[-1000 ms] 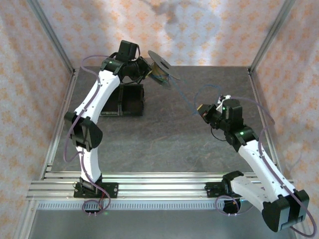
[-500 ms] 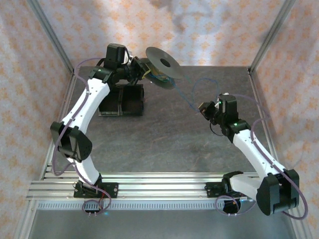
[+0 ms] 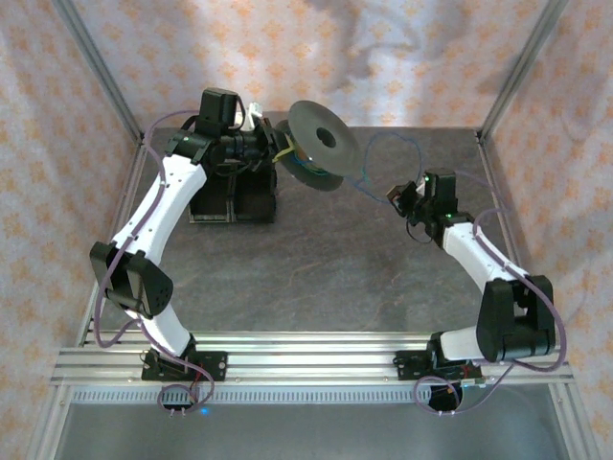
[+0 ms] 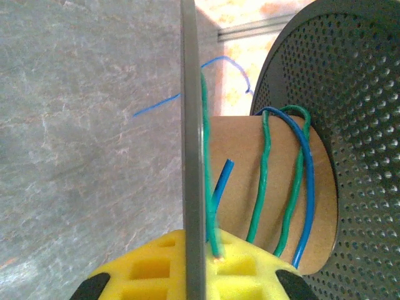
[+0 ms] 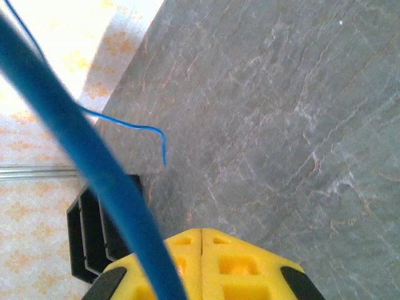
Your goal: Wrap the cables
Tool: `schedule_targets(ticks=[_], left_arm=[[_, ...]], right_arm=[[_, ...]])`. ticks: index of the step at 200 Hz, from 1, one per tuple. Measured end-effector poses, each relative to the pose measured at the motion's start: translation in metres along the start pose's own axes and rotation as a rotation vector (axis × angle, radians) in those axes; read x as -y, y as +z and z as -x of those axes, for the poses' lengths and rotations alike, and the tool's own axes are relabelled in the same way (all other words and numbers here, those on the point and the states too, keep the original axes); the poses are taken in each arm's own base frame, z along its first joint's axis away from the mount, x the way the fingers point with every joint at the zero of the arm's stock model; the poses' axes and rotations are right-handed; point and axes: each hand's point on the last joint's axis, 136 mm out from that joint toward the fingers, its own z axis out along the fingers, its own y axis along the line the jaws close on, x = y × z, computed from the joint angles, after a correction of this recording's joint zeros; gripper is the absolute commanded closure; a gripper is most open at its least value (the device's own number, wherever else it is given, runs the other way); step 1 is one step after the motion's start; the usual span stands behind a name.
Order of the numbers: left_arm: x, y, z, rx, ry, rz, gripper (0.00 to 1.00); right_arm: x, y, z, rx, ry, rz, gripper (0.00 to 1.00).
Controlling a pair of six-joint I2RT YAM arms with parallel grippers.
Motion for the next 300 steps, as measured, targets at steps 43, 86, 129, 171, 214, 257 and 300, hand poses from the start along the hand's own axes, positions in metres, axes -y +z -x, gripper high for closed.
schedule_targets(ticks=[43, 86, 129, 171, 214, 257, 300], left_arm=[[0.003, 0.002, -0.028, -0.088, 0.109, 0.023, 1.0], [0.031, 0.004, -0.065, -0.153, 0.331, 0.037, 1.0], [0.027, 0.006, -0.072, -0.181, 0.481, 0.115, 1.0], [0.016, 0.029, -0.099, -0.26, 0.64, 0.224, 1.0], [-0.001, 0.052, -0.109, -0.294, 0.738, 0.351, 1.0], [-0.016, 0.061, -0.096, -0.28, 0.756, 0.454, 1.0], [-0.024, 0.05, -0.086, -0.254, 0.815, 0.538, 1.0]], right_arm=[[-0.005, 0.023, 0.02, -0.026, 0.017, 0.021, 1.0], [-0.017, 0.048, 0.014, -0.141, 0.031, 0.083, 1.0], [-0.025, 0.058, 0.015, -0.179, 0.043, 0.112, 1.0], [-0.041, 0.06, 0.03, -0.173, 0.038, 0.123, 1.0], [-0.054, 0.055, 0.042, -0.158, 0.046, 0.136, 1.0], [-0.046, 0.055, 0.045, -0.149, 0.062, 0.124, 0.85], [-0.026, 0.056, 0.04, -0.157, 0.081, 0.096, 0.62]])
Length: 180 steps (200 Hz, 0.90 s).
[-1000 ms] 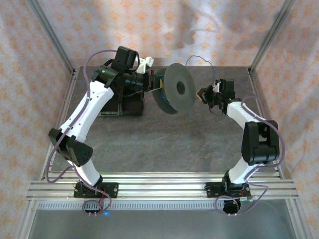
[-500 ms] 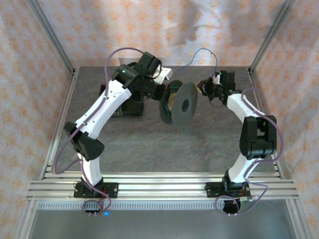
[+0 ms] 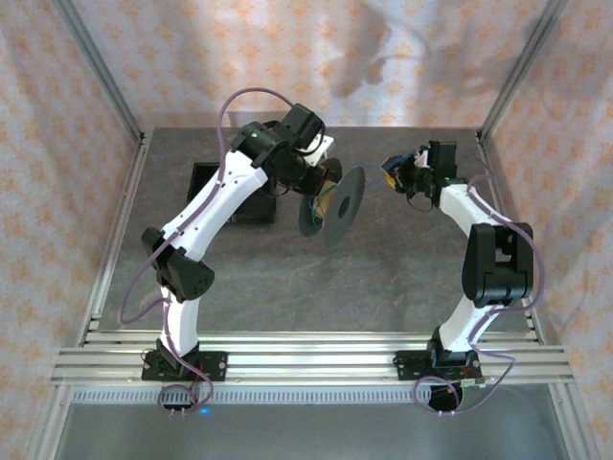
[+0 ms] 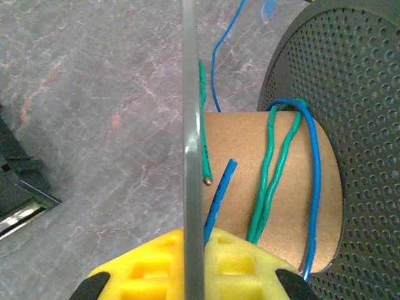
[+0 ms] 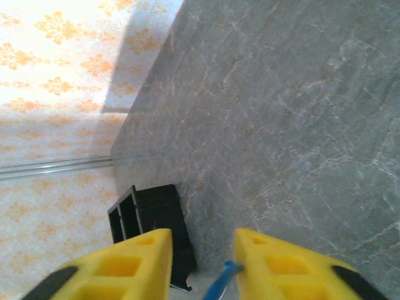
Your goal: Wrap the cables
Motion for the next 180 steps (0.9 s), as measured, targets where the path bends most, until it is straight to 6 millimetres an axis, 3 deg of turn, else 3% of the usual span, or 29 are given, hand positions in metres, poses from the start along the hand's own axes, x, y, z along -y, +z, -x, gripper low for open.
schedule_targets(ticks=[50, 90, 115, 132, 160, 180], left_arm=[[-0.015, 0.0, -0.004, -0.012, 0.074, 0.09, 1.0], [-0.02, 0.003, -0.006, -0.025, 0.085, 0.111, 1.0], [-0.013, 0.005, -0.011, -0.044, 0.094, 0.069, 1.0], [-0.007, 0.005, -0.017, -0.069, 0.102, 0.029, 1.0], [-0.001, 0.014, -0.031, -0.128, 0.11, -0.018, 1.0], [0.0, 0.019, -0.041, -0.167, 0.109, -0.036, 1.0]], right_arm=[[0.002, -0.002, -0.003, -0.009, -0.028, -0.013, 0.51], [0.018, -0.002, -0.012, -0.02, -0.03, -0.039, 0.51], [0.04, -0.001, -0.021, -0.02, -0.035, -0.088, 0.55], [0.045, -0.003, -0.02, -0.003, -0.067, -0.108, 0.59], [0.031, -0.014, -0.011, 0.053, -0.156, -0.098, 0.72], [0.021, -0.022, -0.005, 0.09, -0.212, -0.088, 0.99]])
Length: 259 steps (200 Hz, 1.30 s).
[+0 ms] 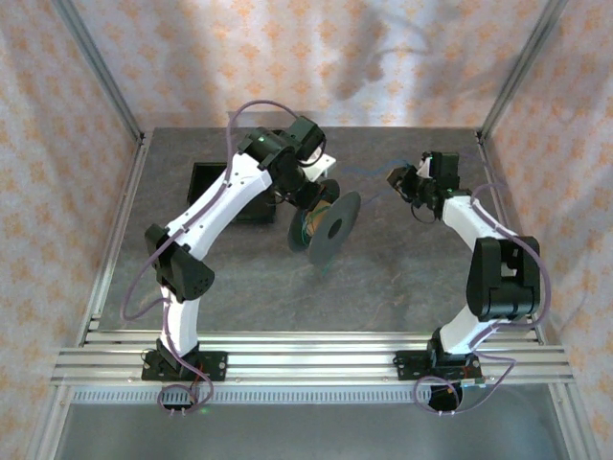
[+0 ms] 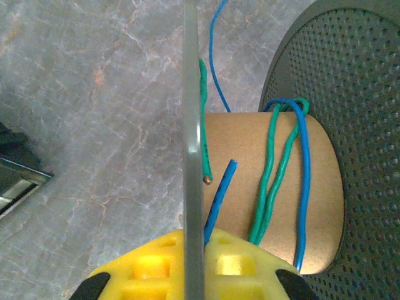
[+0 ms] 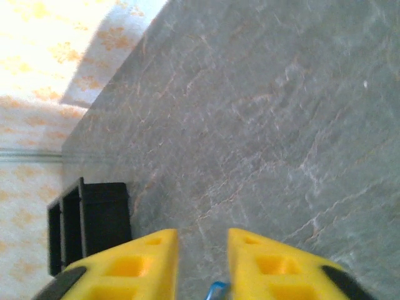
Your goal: Wrap the cables
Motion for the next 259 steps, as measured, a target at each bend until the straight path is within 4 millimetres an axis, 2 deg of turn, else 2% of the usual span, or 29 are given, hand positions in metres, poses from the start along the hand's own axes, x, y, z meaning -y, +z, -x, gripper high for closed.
schedule_targets(ticks=[30, 58, 78, 100, 133, 202, 226, 259], left_arm=[[0.002, 0.0, -0.002, -0.008, -0.001, -0.011, 1.0], [0.001, 0.001, -0.002, -0.008, -0.001, -0.008, 1.0], [-0.002, 0.005, -0.001, -0.016, -0.004, 0.01, 1.0], [-0.006, 0.016, 0.001, -0.034, -0.013, 0.024, 1.0], [-0.014, 0.032, 0.012, -0.036, -0.045, 0.058, 1.0], [-0.033, 0.029, 0.031, 0.018, -0.169, 0.09, 1.0], [-0.043, 0.029, 0.036, 0.033, -0.219, 0.102, 1.0], [-0.059, 0.02, 0.044, 0.074, -0.311, 0.109, 1.0]], right_arm=[[-0.012, -0.009, 0.011, 0.041, -0.041, 0.014, 1.0], [-0.032, -0.023, 0.023, 0.092, -0.069, 0.06, 1.0], [-0.058, -0.039, 0.032, 0.142, -0.095, 0.133, 1.0], [-0.094, -0.059, 0.036, 0.2, -0.155, 0.23, 1.0], [-0.145, -0.08, 0.02, 0.226, -0.252, 0.349, 1.0], [-0.179, -0.1, 0.005, 0.241, -0.347, 0.428, 1.0], [-0.203, -0.104, -0.013, 0.211, -0.42, 0.48, 1.0], [-0.233, -0.106, -0.048, 0.156, -0.555, 0.538, 1.0]])
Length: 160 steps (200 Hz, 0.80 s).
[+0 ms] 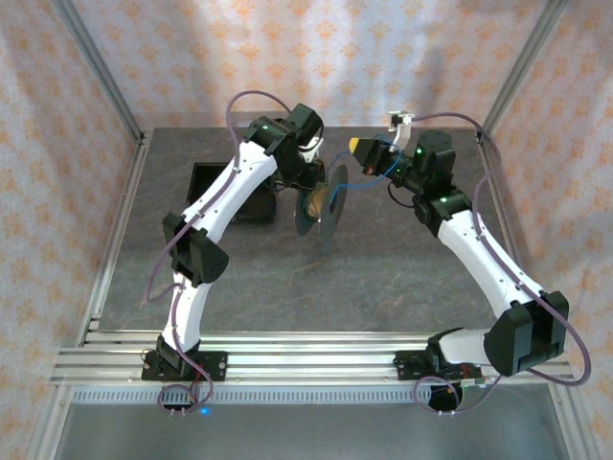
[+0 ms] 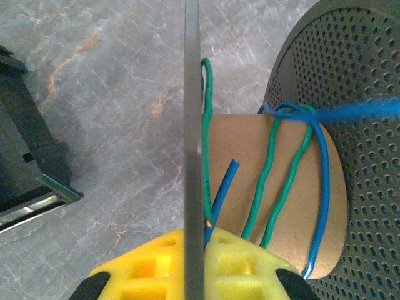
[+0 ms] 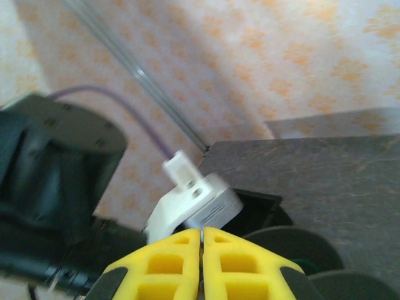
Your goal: Wrap the cables
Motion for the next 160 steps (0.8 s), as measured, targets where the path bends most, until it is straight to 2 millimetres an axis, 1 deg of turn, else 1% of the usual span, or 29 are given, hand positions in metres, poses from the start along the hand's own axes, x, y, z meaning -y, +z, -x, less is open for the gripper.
schedule_targets(ticks=[19, 40, 64, 80, 110, 137, 160], left_arm=[[-0.01, -0.004, 0.012, 0.032, -0.07, 0.001, 1.0], [-0.026, -0.009, 0.025, 0.069, -0.161, 0.003, 1.0], [-0.041, -0.014, 0.036, 0.102, -0.265, 0.001, 1.0], [-0.047, -0.015, 0.041, 0.117, -0.33, -0.012, 1.0], [-0.053, -0.017, 0.049, 0.138, -0.456, -0.067, 1.0], [-0.063, -0.023, 0.058, 0.157, -0.557, -0.11, 1.0], [-0.071, -0.025, 0.062, 0.164, -0.619, -0.129, 1.0]], right_arm=[[-0.021, 0.006, -0.013, -0.037, -0.07, 0.045, 1.0], [-0.038, 0.012, -0.032, -0.086, -0.143, 0.073, 1.0], [-0.051, 0.018, -0.053, -0.132, -0.231, 0.083, 1.0], [-0.056, 0.021, -0.064, -0.153, -0.29, 0.078, 1.0], [-0.055, 0.028, -0.08, -0.17, -0.401, 0.043, 1.0], [-0.045, 0.035, -0.102, -0.193, -0.462, 0.008, 1.0], [-0.037, 0.045, -0.113, -0.199, -0.497, -0.011, 1.0]])
